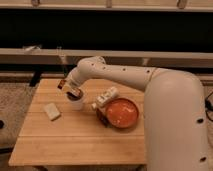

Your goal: Place the eraser in the ceramic cup

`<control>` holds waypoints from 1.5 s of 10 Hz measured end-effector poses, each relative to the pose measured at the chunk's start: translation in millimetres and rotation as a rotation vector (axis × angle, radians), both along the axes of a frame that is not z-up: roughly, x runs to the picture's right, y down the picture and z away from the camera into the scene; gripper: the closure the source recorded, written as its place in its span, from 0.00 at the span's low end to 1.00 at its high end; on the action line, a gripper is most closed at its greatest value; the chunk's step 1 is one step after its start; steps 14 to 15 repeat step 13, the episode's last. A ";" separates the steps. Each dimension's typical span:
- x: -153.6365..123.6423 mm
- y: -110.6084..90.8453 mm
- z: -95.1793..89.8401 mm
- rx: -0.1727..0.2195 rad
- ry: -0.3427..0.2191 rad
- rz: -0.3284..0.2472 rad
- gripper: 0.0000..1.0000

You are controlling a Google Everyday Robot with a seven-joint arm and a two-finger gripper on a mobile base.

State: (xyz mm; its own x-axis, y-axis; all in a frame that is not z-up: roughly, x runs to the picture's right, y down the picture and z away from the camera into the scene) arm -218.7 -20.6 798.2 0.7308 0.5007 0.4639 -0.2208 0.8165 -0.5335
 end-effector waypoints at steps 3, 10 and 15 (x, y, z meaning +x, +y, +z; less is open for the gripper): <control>-1.5 1.8 1.5 0.001 0.004 -0.005 0.20; -2.4 -1.3 -5.5 0.049 0.012 0.008 0.20; -3.6 -1.1 -5.9 0.050 0.011 0.007 0.20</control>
